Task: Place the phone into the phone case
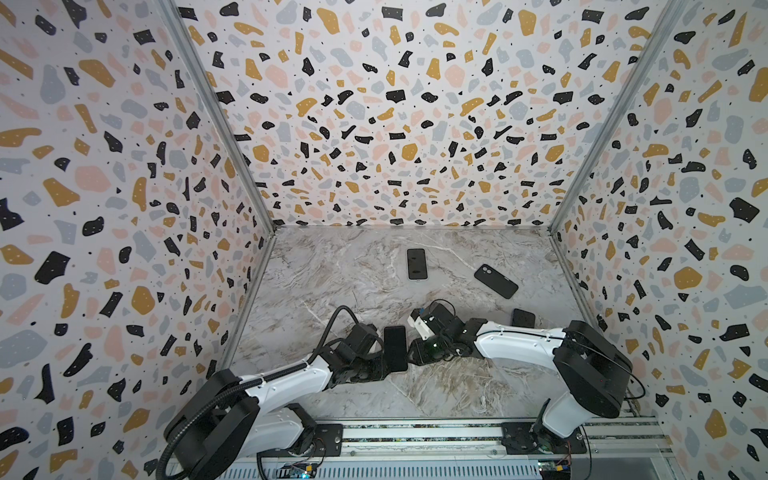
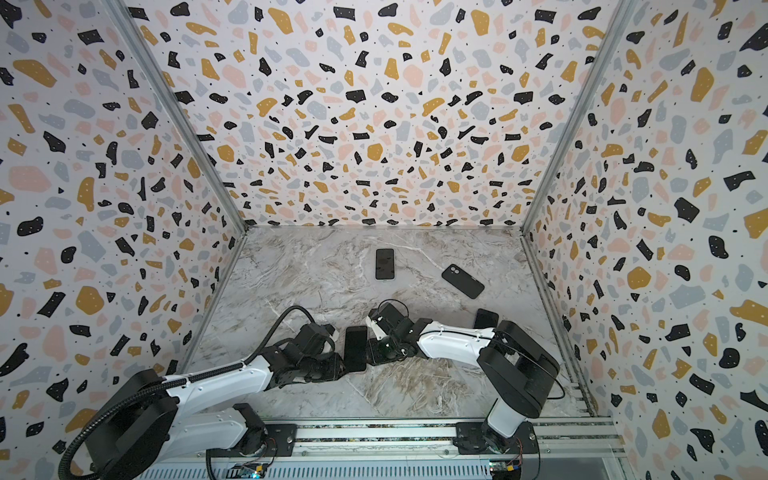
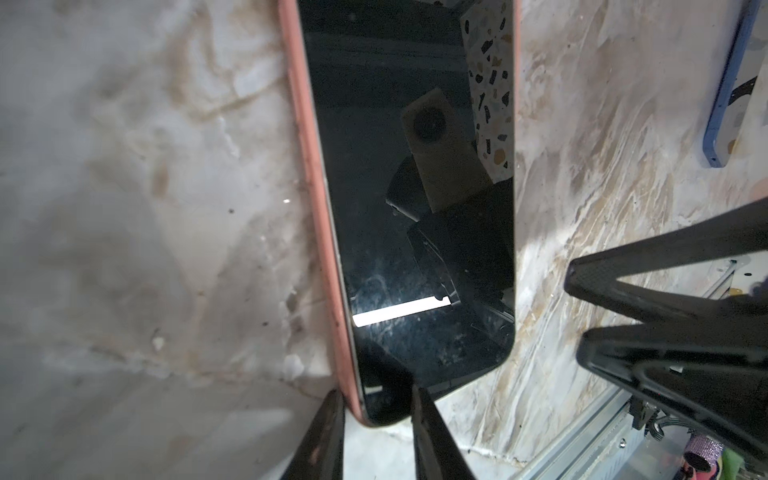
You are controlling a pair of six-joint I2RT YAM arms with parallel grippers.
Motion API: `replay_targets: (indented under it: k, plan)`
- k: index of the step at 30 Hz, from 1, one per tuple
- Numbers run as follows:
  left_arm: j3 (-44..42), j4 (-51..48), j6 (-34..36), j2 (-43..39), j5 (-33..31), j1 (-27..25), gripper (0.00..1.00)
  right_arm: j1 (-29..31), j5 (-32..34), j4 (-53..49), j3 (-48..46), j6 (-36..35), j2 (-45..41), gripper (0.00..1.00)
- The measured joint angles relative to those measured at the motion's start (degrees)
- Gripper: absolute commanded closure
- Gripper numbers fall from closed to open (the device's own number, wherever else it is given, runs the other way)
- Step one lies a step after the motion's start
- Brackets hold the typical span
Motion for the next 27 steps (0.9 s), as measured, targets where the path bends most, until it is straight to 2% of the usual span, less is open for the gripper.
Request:
replay_targets:
  k: [9,18,27]
  plan:
    - [-0.57,4.83,-2.80,1.88,1.60,-0.15,0.73,-0.20,0.52,-0.66,-0.04,1.46,-0.04,0.73]
    - [-0.22,6.34,-3.43,2.43,2.21,-0.28,0.58,-0.26,2.99,-2.69,-0.81,1.79,-1.09,0.78]
    - [-0.35,6.95,-4.33,2.01,1.97,-0.17,0.55,-0.02,2.58,-2.67,-0.81,2.10,-0.52,0.79]
